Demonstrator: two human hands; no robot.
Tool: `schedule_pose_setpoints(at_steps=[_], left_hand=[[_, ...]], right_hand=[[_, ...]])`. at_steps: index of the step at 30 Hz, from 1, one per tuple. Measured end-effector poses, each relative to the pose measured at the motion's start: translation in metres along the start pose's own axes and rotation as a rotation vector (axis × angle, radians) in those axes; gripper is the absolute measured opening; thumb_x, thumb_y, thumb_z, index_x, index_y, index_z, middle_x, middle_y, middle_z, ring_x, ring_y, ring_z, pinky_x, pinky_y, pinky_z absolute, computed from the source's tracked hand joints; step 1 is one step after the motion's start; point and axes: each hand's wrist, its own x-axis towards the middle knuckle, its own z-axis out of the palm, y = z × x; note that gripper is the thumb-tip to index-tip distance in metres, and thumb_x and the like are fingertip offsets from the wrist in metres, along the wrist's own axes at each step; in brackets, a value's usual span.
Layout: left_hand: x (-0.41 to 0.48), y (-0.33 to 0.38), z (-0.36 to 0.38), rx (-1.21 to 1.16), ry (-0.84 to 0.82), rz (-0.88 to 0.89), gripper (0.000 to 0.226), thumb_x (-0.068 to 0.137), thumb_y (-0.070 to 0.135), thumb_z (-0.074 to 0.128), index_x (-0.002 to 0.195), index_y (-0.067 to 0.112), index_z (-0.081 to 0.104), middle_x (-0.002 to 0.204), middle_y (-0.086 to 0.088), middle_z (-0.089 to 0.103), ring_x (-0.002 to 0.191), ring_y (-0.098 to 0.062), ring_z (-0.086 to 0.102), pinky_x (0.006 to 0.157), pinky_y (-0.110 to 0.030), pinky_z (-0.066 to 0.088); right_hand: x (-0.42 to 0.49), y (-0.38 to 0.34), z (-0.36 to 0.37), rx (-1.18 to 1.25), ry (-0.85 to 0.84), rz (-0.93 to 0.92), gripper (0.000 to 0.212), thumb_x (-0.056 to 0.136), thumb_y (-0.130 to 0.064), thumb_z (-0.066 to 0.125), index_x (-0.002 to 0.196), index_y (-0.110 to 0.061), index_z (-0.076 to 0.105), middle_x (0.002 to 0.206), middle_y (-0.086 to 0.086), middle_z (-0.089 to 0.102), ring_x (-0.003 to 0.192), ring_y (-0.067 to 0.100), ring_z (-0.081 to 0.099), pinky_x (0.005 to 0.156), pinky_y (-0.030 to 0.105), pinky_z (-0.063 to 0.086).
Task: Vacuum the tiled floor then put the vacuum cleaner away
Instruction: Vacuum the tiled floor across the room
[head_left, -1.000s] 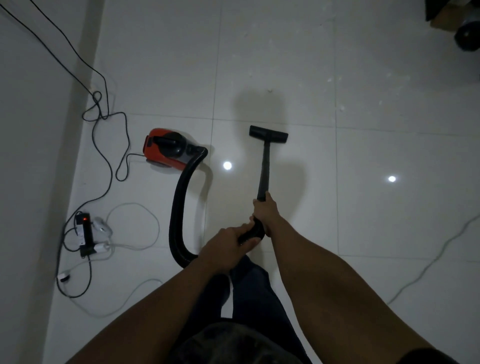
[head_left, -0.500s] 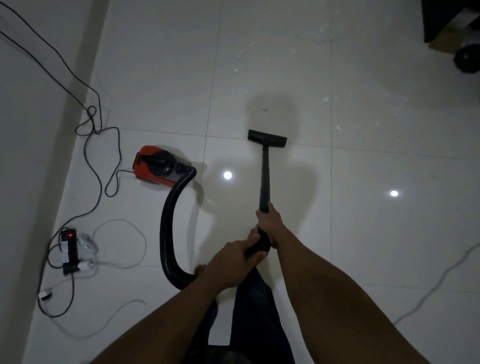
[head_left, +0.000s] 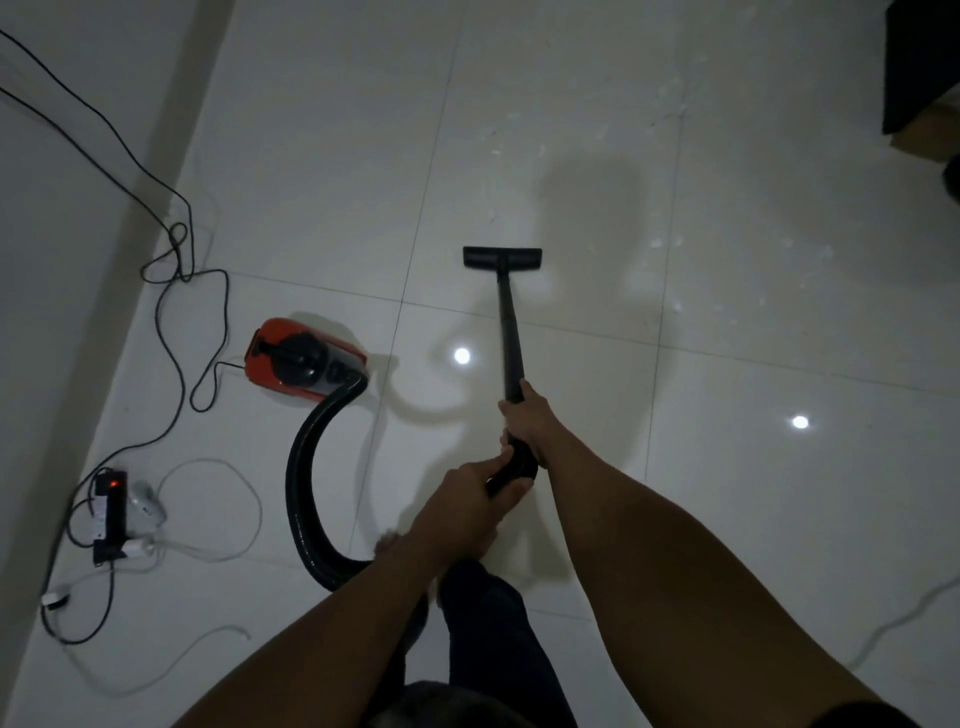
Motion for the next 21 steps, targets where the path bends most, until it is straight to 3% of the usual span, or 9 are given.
schedule_pose_setpoints(at_steps=[3, 5, 7, 8, 10, 12, 14, 17, 21], left_hand=[[0.013, 0.013, -0.013, -0.006, 0.029, -0.018, 0.057, 0.096, 0.044, 0.062, 0.148, 0.033, 0.043, 0.079, 0.008, 0.071, 0.052, 0.002, 0.058, 0.047, -0.015, 0.044], [0.023, 0.022, -0.024, 0.012, 0.052, 0.002, 0.05, 0.096, 0.045, 0.062, 0.143, 0.03, 0.052, 0.082, 0.008, 0.072, 0.059, 0.003, 0.061, 0.053, -0.02, 0.051], [0.031, 0.027, -0.033, 0.044, 0.065, -0.003, 0.048, 0.096, 0.047, 0.059, 0.14, 0.028, 0.057, 0.087, -0.001, 0.075, 0.079, -0.008, 0.069, 0.079, -0.037, 0.058], [0.036, 0.028, -0.038, 0.076, 0.064, -0.008, 0.048, 0.097, 0.05, 0.057, 0.141, 0.03, 0.056, 0.095, -0.007, 0.075, 0.096, -0.02, 0.07, 0.093, -0.047, 0.054], [0.047, 0.03, -0.048, 0.164, 0.051, -0.014, 0.05, 0.098, 0.053, 0.052, 0.145, 0.038, 0.047, 0.124, -0.021, 0.066, 0.128, -0.044, 0.051, 0.109, -0.059, 0.038], [0.057, 0.036, -0.061, 0.207, 0.053, -0.027, 0.054, 0.098, 0.051, 0.052, 0.149, 0.039, 0.041, 0.151, -0.028, 0.04, 0.145, -0.046, 0.028, 0.116, -0.057, 0.03], [0.068, 0.043, -0.076, 0.195, 0.065, -0.044, 0.056, 0.098, 0.048, 0.055, 0.151, 0.033, 0.042, 0.154, -0.031, 0.033, 0.145, -0.046, 0.028, 0.114, -0.055, 0.034], [0.089, 0.049, -0.102, 0.192, 0.061, -0.073, 0.05, 0.099, 0.045, 0.056, 0.144, 0.023, 0.052, 0.136, -0.038, 0.049, 0.122, -0.049, 0.054, 0.098, -0.049, 0.049], [0.132, 0.058, -0.149, 0.252, 0.017, -0.06, 0.05, 0.101, 0.042, 0.051, 0.148, 0.023, 0.046, 0.131, -0.029, 0.058, 0.109, -0.037, 0.066, 0.083, -0.034, 0.056]], right_hand=[[0.012, -0.022, 0.0, -0.008, -0.019, -0.015, 0.069, 0.105, -0.018, 0.049, 0.164, -0.029, 0.014, 0.115, 0.016, 0.055, 0.062, 0.023, 0.057, 0.066, 0.036, 0.053], [0.019, -0.04, 0.002, -0.019, -0.027, -0.023, 0.069, 0.105, -0.017, 0.049, 0.164, -0.028, 0.014, 0.119, 0.017, 0.056, 0.062, 0.023, 0.057, 0.067, 0.036, 0.053], [0.024, -0.055, 0.005, -0.043, -0.032, -0.04, 0.068, 0.105, -0.017, 0.049, 0.164, -0.026, 0.017, 0.115, 0.014, 0.052, 0.059, 0.023, 0.057, 0.065, 0.036, 0.053], [0.026, -0.061, 0.007, -0.048, -0.032, -0.043, 0.067, 0.105, -0.017, 0.049, 0.163, -0.025, 0.019, 0.113, 0.013, 0.051, 0.057, 0.022, 0.056, 0.064, 0.036, 0.052], [0.032, -0.074, 0.011, -0.041, -0.031, -0.042, 0.064, 0.104, -0.016, 0.049, 0.162, -0.024, 0.023, 0.109, 0.015, 0.052, 0.056, 0.022, 0.055, 0.059, 0.035, 0.051], [0.04, -0.09, 0.017, -0.032, -0.029, -0.031, 0.064, 0.104, -0.017, 0.049, 0.162, -0.026, 0.023, 0.11, 0.015, 0.052, 0.058, 0.022, 0.056, 0.059, 0.034, 0.052], [0.05, -0.105, 0.023, -0.032, -0.022, -0.034, 0.065, 0.105, -0.02, 0.049, 0.162, -0.028, 0.02, 0.111, 0.014, 0.052, 0.065, 0.024, 0.058, 0.068, 0.038, 0.057], [0.071, -0.13, 0.036, -0.057, -0.004, -0.043, 0.069, 0.105, -0.024, 0.048, 0.164, -0.032, 0.013, 0.112, 0.013, 0.051, 0.086, 0.03, 0.057, 0.093, 0.052, 0.057], [0.107, -0.171, 0.055, 0.008, 0.047, -0.03, 0.068, 0.106, -0.025, 0.048, 0.162, -0.037, 0.012, 0.128, 0.022, 0.063, 0.086, 0.028, 0.06, 0.093, 0.053, 0.059]])
